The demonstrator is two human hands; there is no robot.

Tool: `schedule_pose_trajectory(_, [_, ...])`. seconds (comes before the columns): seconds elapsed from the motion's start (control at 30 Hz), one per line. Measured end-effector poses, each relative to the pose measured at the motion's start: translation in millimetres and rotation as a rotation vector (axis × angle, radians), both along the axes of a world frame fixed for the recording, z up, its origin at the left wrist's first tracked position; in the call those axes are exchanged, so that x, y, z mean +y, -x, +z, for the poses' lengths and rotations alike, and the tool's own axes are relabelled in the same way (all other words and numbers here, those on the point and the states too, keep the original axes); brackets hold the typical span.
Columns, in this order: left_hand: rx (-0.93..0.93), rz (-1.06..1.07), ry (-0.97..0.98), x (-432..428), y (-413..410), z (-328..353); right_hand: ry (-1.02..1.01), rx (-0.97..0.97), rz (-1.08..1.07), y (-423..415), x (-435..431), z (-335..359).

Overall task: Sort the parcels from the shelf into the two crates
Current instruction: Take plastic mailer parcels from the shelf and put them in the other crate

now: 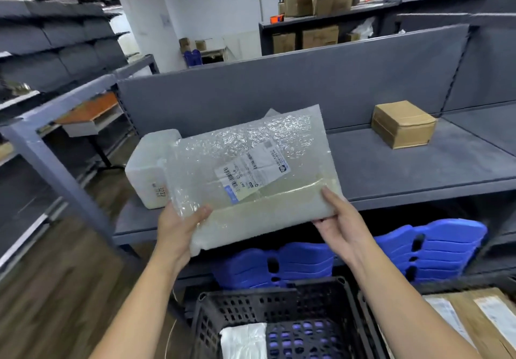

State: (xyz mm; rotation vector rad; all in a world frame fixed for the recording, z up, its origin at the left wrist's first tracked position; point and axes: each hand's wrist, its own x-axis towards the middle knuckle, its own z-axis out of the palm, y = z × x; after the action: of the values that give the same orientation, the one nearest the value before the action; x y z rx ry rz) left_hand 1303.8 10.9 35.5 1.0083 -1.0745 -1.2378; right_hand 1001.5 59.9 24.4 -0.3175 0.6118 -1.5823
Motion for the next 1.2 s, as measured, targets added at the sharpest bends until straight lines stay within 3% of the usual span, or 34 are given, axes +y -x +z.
schedule_pose_trajectory(0.17, [-0.021, 0.018, 0.015, -2.7, -8.7, -1.3, -0.052, 0.243, 0.038, 4.7, -3.7, -8.5])
schedule_pose_trajectory(0.4, [-0.440, 0.070, 0.158, -11.5, -38.5, 14.7, -0.033, 0.906, -0.022, 22.5, -16.5, -17.7])
schedule_pose_trajectory(0.5, [-0.494, -0.005, 0.339, -8.2, -45.0, 18.5, 0.019, 1.002, -0.154, 27.4, -27.4, -13.8])
schedule_pose_trajectory(0.63, [-0.600, -0.010, 0.353, -11.5, -51.1, 17.4, 0.054, 0.784, -0.286, 26.4, -22.5, -4.0])
schedule_pose_trajectory(0.67, [-0.708, 0.038, 0.435, -10.0, -51.9, 17.9, 0.086, 0.863, -0.334, 23.9, -17.6, -0.9])
schedule_pose_trajectory(0.7, [-0.800, 0.091, 0.526, -9.8, -54.7, 16.3, 0.165, 1.071, -0.444, 24.5, -13.2, -1.5])
schedule_pose_trajectory(0.77, [-0.889, 0.165, 0.661, -10.2, -63.4, 6.9, 0.340, 1.462, -0.615, 27.4, -7.2, -14.8])
schedule_pose_trajectory(0.8, [-0.878, 0.170, 0.686, -9.2, -64.1, 7.6, 0.361, 1.518, -0.637, 27.9, -6.3, -21.3])
schedule_pose_trajectory(0.93, [-0.934, 0.241, 0.785, -6.1, -62.2, 9.7, 0.367, 1.498, -0.670, 30.7, -7.8, -20.5])
schedule_pose_trajectory(1.0, [-0.988, 0.262, 0.847, -10.3, -66.4, 8.3, 0.358, 1.482, -0.547, 30.6, -8.8, -14.0])
schedule_pose_trajectory(1.03, [-0.972, 0.257, 0.805, -11.5, -64.6, 8.5, 0.325, 1.421, -0.493, 30.3, -10.4, -9.0])
schedule_pose_trajectory(1.1, [-0.843, 0.353, 0.526, -13.2, -53.0, 11.4, 0.205, 1.283, -0.450, 28.1, -14.3, -4.1])
schedule_pose_trajectory(1.2, [-0.416, 0.448, 0.265, -18.2, -35.2, 16.5, 0.074, 1.290, -0.383, 27.3, -23.0, -7.0])
